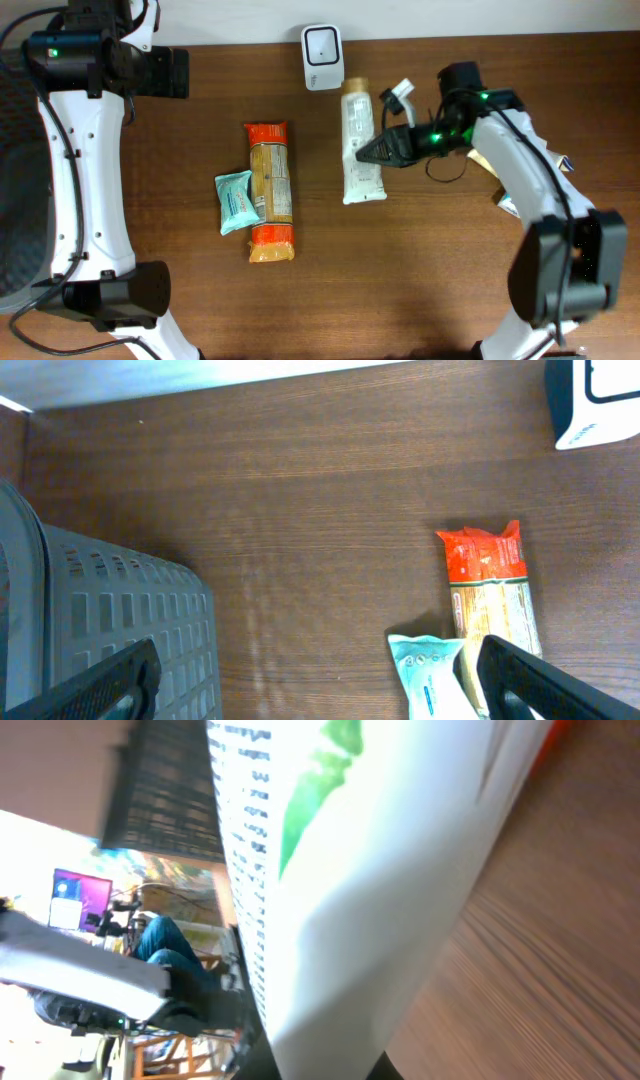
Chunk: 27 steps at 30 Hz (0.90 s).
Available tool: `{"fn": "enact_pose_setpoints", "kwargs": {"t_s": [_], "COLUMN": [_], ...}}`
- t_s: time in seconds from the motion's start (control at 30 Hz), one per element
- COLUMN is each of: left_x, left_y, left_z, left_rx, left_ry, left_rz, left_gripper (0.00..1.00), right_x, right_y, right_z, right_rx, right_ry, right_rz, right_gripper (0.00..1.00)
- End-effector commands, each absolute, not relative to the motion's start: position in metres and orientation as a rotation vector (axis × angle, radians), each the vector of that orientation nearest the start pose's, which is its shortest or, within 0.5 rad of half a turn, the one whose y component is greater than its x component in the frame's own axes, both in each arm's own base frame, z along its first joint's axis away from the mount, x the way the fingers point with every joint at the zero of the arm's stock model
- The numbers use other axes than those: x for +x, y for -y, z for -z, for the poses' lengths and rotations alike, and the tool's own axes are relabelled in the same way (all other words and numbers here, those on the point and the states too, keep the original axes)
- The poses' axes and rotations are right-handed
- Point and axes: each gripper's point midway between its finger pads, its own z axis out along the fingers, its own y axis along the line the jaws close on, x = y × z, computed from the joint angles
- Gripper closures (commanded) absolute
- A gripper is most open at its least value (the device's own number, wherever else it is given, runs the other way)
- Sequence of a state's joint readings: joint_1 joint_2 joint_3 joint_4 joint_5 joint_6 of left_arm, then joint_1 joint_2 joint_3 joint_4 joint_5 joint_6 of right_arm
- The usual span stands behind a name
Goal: Scan the item barcode
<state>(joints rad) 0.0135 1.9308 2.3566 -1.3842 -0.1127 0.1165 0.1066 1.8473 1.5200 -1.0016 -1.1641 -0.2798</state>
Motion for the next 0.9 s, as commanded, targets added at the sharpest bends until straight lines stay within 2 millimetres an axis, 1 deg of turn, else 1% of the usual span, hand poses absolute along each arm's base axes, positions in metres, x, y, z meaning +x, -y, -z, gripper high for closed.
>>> {"fn": "enact_pose_setpoints", "kwargs": {"t_s": [0.0, 0.03, 0.07, 0.13, 0.2, 0.23, 0.27, 0.33, 0.4, 0.43, 0.47, 0.5, 0.53, 0.57, 0.6, 0.63, 0.67, 0.73, 0.77, 0.8, 0.83, 0.87], "left_x": [0.448, 0.448, 0.448, 0.448, 0.448, 0.448, 0.448, 0.448, 0.448, 0.448, 0.448, 0.448, 0.448, 0.448, 0.448, 0.448, 0.448, 0.448, 0.448, 0.448, 0.448, 0.448], "left_y": [-0.025, -0.025, -0.025, -0.025, -0.025, -0.025, -0.025, -0.025, -0.025, -0.025, -0.025, -0.025, -0.025, -0.025, -0.025, -0.025, -0.025, -0.025, -0.025, -0.025, -0.025, -0.025], "left_z": [-0.327, -0.327, -0.327, -0.327, -0.327, -0.327, -0.327, -0.327, -0.327, -0.327, -0.327, -0.327, -0.327, -0.327, -0.327, -0.327, -0.327, -0.327, -0.327, -0.327, -0.327, -0.327], "left_rx": [0.102, 0.102, 0.102, 0.102, 0.102, 0.102, 0.102, 0.102, 0.102, 0.102, 0.102, 0.102, 0.102, 0.102, 0.102, 0.102, 0.102, 0.102, 0.102, 0.102, 0.102, 0.102], "left_ry": [-2.501, -2.501, -2.501, -2.501, -2.501, -2.501, -2.501, -2.501, -2.501, -2.501, -2.501, -2.501, -2.501, -2.501, -2.501, -2.501, -2.501, -2.501, -2.501, -2.501, -2.501, -2.501], "left_rz": [-0.198, -0.198, -0.198, -0.198, -0.198, -0.198, -0.198, -0.198, -0.198, -0.198, -0.198, -0.198, -0.198, -0.198, -0.198, -0.198, -0.198, -0.198, -0.198, -0.198, -0.198, -0.198], "left_gripper": [0.01, 0.01, 0.01, 0.01, 0.01, 0.01, 0.01, 0.01, 0.01, 0.01, 0.01, 0.01, 0.01, 0.01, 0.01, 0.01, 0.01, 0.01, 0.01, 0.01, 0.01, 0.01], "right_x": [0.341, 0.337, 0.335, 0.336, 0.349, 0.361, 0.376, 0.397, 0.423, 0.437, 0.457, 0.478, 0.498, 0.522, 0.54, 0.563, 0.581, 0.605, 0.618, 0.626, 0.631, 0.634], "right_y": [-0.208, -0.209, -0.209, -0.209, -0.209, -0.207, -0.208, -0.21, -0.21, -0.207, -0.204, -0.203, -0.2, -0.197, -0.19, -0.184, -0.182, -0.177, -0.18, -0.183, -0.186, -0.187], "right_z": [-0.28, -0.289, -0.294, -0.295, -0.286, -0.277, -0.267, -0.259, -0.268, -0.272, -0.276, -0.274, -0.269, -0.259, -0.249, -0.231, -0.213, -0.192, -0.175, -0.16, -0.147, -0.137], "right_rx": [-0.773, -0.783, -0.784, -0.793, -0.727, -0.658, -0.59, -0.545, -0.531, -0.541, -0.561, -0.592, -0.581, -0.583, -0.572, -0.601, -0.665, -0.73, -0.813, -0.889, -0.927, -0.926], "right_ry": [-1.998, -1.944, -1.917, -1.908, -2.008, -2.094, -2.191, -2.328, -2.398, -2.392, -2.353, -2.293, -2.249, -2.198, -2.164, -2.111, -2.066, -1.987, -1.93, -1.897, -1.876, -1.876], "right_rz": [-1.673, -1.72, -1.752, -1.744, -1.686, -1.62, -1.487, -1.157, -0.716, -0.516, -0.285, -0.108, 0.029, 0.186, 0.324, 0.514, 0.65, 0.842, 0.939, 0.988, 1.013, 1.012], "right_gripper": [0.96, 0.96, 0.96, 0.96, 0.96, 0.96, 0.96, 0.96, 0.96, 0.96, 0.96, 0.96, 0.96, 0.96, 0.96, 0.96, 0.96, 0.96, 0.96, 0.96, 0.96, 0.96]}}
